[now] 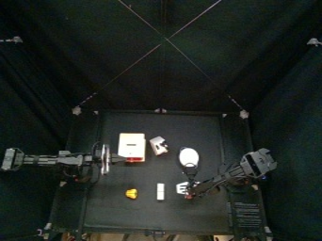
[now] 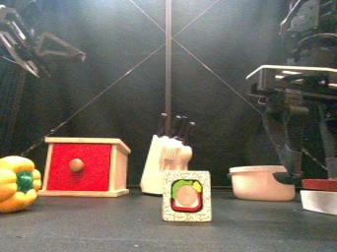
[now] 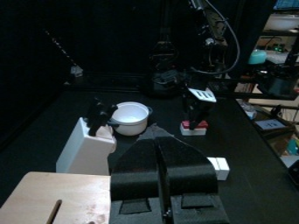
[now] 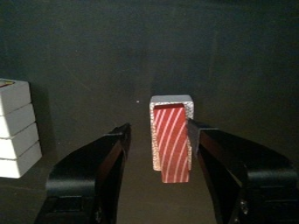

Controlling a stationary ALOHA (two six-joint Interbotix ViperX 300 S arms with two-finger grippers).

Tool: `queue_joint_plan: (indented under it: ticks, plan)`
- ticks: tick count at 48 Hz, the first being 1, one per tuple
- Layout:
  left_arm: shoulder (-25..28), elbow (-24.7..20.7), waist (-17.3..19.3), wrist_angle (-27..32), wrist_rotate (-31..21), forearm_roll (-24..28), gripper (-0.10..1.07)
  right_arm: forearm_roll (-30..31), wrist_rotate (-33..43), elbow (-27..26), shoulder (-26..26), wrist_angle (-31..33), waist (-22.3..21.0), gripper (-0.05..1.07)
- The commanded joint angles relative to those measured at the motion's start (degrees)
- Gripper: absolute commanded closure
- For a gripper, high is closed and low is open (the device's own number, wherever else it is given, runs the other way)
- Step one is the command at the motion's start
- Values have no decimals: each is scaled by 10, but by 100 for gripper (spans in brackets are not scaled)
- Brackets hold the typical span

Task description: Grab sushi roll

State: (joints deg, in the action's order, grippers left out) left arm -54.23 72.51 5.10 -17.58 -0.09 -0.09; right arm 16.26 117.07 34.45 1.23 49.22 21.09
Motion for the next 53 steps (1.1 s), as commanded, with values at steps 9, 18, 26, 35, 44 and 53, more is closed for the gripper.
queue_joint_plan:
  ticks: [9,18,26,35,44,53]
  plan:
    - [3,-5,1,-4,-1,-1,100,9,0,5,-51,3,1,15]
    - [3,-5,1,-4,-1,-1,100,19,1,-5,-62,-2,1,15]
    - [3,-6,1,-4,0,-1,100,32,0,-39,-47,-9,1,15]
    - [3,-5,2,-4,0,-1,100,70,0,-77,-26,-32,-1,15]
    - [3,-5,3,-4,0,-1,100,94,0,-112,11,-53,-9,15]
    - [3,-5,3,-4,1,-1,100,101,-1,-140,61,-89,-24,16]
